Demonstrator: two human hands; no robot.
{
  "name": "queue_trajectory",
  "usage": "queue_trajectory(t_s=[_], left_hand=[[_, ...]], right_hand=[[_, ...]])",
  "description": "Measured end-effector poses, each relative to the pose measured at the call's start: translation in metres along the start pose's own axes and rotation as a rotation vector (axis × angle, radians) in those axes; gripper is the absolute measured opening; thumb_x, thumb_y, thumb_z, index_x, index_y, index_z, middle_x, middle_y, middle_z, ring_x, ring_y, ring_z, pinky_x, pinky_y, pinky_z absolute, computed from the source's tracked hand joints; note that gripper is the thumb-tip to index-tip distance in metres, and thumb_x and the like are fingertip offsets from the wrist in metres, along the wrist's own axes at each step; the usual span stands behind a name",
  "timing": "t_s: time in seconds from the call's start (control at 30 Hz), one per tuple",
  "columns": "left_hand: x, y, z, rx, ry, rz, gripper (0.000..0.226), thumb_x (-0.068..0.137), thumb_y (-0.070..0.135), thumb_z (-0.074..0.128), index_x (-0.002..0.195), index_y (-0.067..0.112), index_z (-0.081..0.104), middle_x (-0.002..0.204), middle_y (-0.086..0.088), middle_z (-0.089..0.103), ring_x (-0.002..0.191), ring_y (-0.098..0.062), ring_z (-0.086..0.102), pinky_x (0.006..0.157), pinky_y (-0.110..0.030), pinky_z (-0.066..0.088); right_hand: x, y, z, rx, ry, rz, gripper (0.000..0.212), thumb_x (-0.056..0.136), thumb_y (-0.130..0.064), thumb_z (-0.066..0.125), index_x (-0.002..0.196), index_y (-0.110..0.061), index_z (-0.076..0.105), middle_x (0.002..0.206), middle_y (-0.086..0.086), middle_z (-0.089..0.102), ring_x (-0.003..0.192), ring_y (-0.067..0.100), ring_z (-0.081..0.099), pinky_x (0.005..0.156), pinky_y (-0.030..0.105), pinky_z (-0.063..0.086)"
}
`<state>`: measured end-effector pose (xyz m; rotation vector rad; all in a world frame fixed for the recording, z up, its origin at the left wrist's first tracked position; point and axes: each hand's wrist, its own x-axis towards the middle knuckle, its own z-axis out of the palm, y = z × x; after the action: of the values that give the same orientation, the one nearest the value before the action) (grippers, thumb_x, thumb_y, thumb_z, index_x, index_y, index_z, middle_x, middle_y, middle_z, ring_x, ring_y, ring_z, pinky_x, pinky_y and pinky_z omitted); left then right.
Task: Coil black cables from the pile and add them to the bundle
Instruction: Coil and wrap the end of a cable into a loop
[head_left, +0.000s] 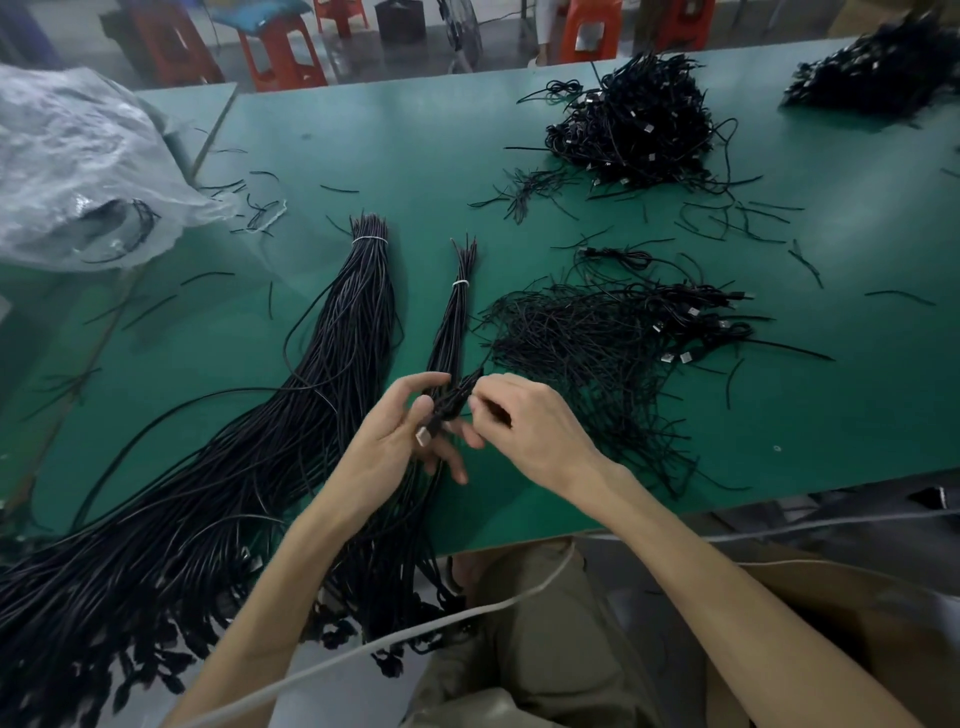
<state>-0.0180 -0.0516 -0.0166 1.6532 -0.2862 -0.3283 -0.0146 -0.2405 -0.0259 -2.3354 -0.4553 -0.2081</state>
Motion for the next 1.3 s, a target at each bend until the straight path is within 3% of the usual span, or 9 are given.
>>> queue_trajectory(t_s=[0.17, 0.33, 0.43, 0.53, 0.77, 0.93, 1.03, 1.13, 1.3], left_hand=[[-0.006, 0.013, -0.016, 0.157, -0.082, 0.12, 0.032, 0.109, -0.001, 0.035, 0.136, 0.002, 0.052, 0.087, -0.015, 0.071, 0.063, -0.032, 0.067, 0.057, -0.031, 0.044], [-0.001, 0.015, -0.02, 0.401, 0.057, 0.274, 0.058, 0.099, 0.061, 0.049, 0.136, 0.019, 0.063, 0.098, -0.008, 0.05, 0.085, -0.014, 0.05, 0.074, -0.027, 0.044], [0.001, 0.022, -0.013, 0.477, 0.087, 0.361, 0.064, 0.101, 0.067, 0.033, 0.124, 0.02, 0.07, 0.12, 0.004, 0.06, 0.117, -0.013, 0.054, 0.102, -0.023, 0.039], [0.006, 0.032, -0.003, 0.385, 0.133, 0.286, 0.038, 0.107, 0.052, 0.036, 0.084, 0.05, 0.066, 0.078, 0.024, 0.063, 0.075, 0.003, 0.058, 0.069, -0.009, 0.04], [0.018, 0.03, -0.001, 0.33, 0.19, -0.01, 0.067, 0.101, 0.06, 0.051, 0.05, 0.017, 0.058, 0.047, -0.001, 0.054, 0.043, -0.013, 0.048, 0.047, -0.02, 0.039], [0.02, 0.024, -0.01, 0.084, 0.045, -0.2, 0.041, 0.111, 0.029, 0.042, 0.094, 0.012, 0.075, 0.058, -0.003, 0.062, 0.045, -0.017, 0.051, 0.048, -0.025, 0.044], [0.015, 0.019, -0.022, 0.002, -0.099, -0.116, 0.032, 0.11, 0.015, 0.041, 0.137, 0.002, 0.053, 0.072, -0.008, 0.066, 0.054, -0.022, 0.056, 0.055, -0.027, 0.049], [0.007, 0.022, -0.028, -0.009, -0.27, 0.012, 0.04, 0.107, 0.012, 0.049, 0.147, 0.01, 0.048, 0.087, -0.013, 0.067, 0.064, -0.027, 0.058, 0.065, -0.033, 0.049], [0.012, 0.021, -0.023, 0.171, -0.15, 0.07, 0.037, 0.101, 0.02, 0.057, 0.137, 0.014, 0.059, 0.074, -0.001, 0.065, 0.061, -0.019, 0.055, 0.059, -0.029, 0.047]], right_hand=[[-0.002, -0.006, -0.005, 0.055, -0.018, -0.051, 0.021, 0.102, -0.016, 0.056, 0.082, -0.01, 0.055, 0.075, -0.01, 0.047, 0.069, 0.01, 0.04, 0.064, 0.03, 0.034], [-0.004, -0.023, -0.014, 0.135, 0.003, -0.109, 0.015, 0.097, -0.012, 0.059, 0.082, -0.011, 0.056, 0.074, -0.015, 0.046, 0.068, 0.007, 0.041, 0.064, 0.03, 0.037], [-0.003, -0.032, -0.016, 0.228, 0.038, -0.108, 0.014, 0.097, -0.01, 0.059, 0.084, -0.012, 0.061, 0.077, -0.014, 0.052, 0.071, 0.005, 0.048, 0.067, 0.03, 0.041], [-0.003, -0.034, -0.015, 0.219, 0.031, -0.119, 0.012, 0.1, -0.012, 0.059, 0.095, -0.008, 0.07, 0.089, -0.013, 0.061, 0.079, 0.008, 0.056, 0.074, 0.027, 0.047], [-0.003, -0.026, -0.009, -0.064, 0.178, -0.182, 0.019, 0.101, -0.014, 0.057, 0.084, -0.008, 0.06, 0.076, -0.006, 0.054, 0.071, 0.011, 0.044, 0.067, 0.03, 0.042], [-0.004, -0.018, -0.011, -0.313, 0.212, -0.262, 0.023, 0.101, -0.015, 0.052, 0.081, -0.009, 0.063, 0.076, 0.002, 0.062, 0.072, 0.022, 0.057, 0.069, 0.037, 0.05], [-0.005, -0.016, -0.013, -0.342, 0.204, -0.253, 0.024, 0.101, -0.014, 0.051, 0.08, -0.008, 0.062, 0.075, 0.003, 0.061, 0.072, 0.024, 0.057, 0.069, 0.038, 0.049], [-0.005, -0.015, -0.014, -0.335, 0.173, -0.247, 0.019, 0.097, -0.011, 0.052, 0.082, -0.007, 0.062, 0.075, 0.005, 0.061, 0.071, 0.027, 0.056, 0.067, 0.041, 0.049], [-0.005, -0.018, -0.011, -0.3, 0.182, -0.265, 0.02, 0.098, -0.01, 0.055, 0.078, -0.007, 0.061, 0.072, 0.004, 0.058, 0.069, 0.024, 0.054, 0.066, 0.038, 0.046]])
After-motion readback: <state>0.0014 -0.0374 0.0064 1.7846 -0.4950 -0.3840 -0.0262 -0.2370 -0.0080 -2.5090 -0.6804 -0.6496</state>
